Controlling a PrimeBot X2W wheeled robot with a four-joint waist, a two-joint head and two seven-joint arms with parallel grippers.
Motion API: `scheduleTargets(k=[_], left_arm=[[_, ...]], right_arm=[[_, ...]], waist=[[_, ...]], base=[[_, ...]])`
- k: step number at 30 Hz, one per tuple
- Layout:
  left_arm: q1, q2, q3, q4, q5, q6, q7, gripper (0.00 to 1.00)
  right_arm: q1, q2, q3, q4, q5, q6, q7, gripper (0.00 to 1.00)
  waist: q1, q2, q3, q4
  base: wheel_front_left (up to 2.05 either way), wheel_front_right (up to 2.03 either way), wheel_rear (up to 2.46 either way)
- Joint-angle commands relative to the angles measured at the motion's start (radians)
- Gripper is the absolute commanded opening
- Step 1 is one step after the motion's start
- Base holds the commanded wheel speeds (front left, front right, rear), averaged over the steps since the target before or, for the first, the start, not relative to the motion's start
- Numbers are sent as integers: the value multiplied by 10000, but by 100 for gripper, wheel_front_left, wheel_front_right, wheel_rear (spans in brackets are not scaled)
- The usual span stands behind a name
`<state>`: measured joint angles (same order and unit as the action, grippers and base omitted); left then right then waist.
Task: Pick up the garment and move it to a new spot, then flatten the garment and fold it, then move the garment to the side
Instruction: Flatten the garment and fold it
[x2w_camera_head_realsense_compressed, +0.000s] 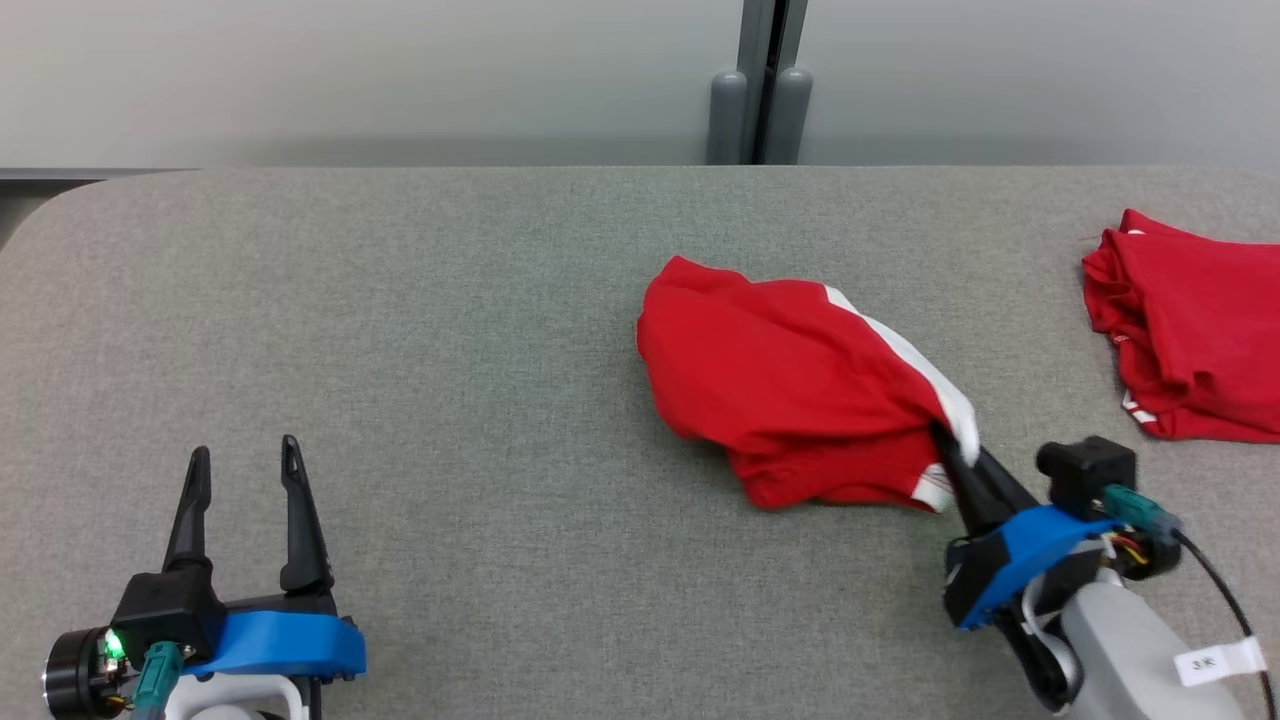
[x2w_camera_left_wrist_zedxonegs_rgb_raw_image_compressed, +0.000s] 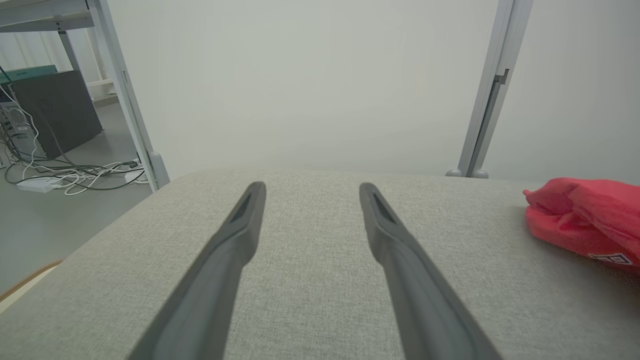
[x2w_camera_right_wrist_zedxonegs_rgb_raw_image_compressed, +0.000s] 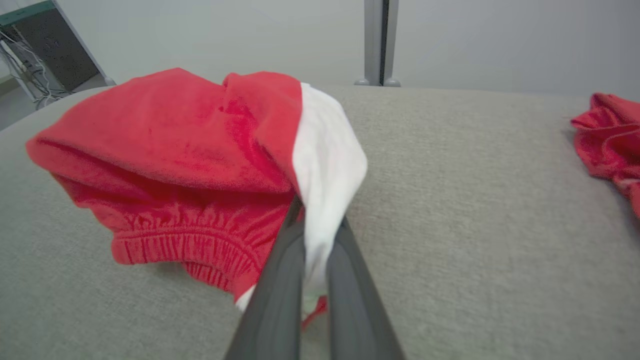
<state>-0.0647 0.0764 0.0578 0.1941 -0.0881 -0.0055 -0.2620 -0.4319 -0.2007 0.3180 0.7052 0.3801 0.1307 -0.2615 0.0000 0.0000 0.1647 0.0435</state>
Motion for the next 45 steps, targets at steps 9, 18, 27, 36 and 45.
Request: scheduleTargets(k=[9,18,27,36,45], left_arm=[[43,-24,173,-86,-26,-58,-41,100],[-36,-77,192,-21,-48,-79,-39,100],[104,-123,314,-17,-65,-142,-39,100],[160,-180,310,-29,-132,-121,-39,100],[196,-211,312,125,-123,-173,-39,100]], right_arm=[[1366,-980,-1828,-1459,-494,2,-45,0],[814,-443,-1249,-3072,-926,2,-46,0],[617,138,2188,-4132,-1320,2,520,0],[2170,-748,4427,-3965,-889,2,837,0],[3227,-1406,4903,-4262,-565,2,886,100]], waist=[[0,0,-54,-188],[0,0,-174,-196],[0,0,-361,-37],[0,0,-397,-13],[0,0,-530,-413]], base=[[0,0,0],[0,0,0],[0,0,0],[0,0,0],[0,0,0]])
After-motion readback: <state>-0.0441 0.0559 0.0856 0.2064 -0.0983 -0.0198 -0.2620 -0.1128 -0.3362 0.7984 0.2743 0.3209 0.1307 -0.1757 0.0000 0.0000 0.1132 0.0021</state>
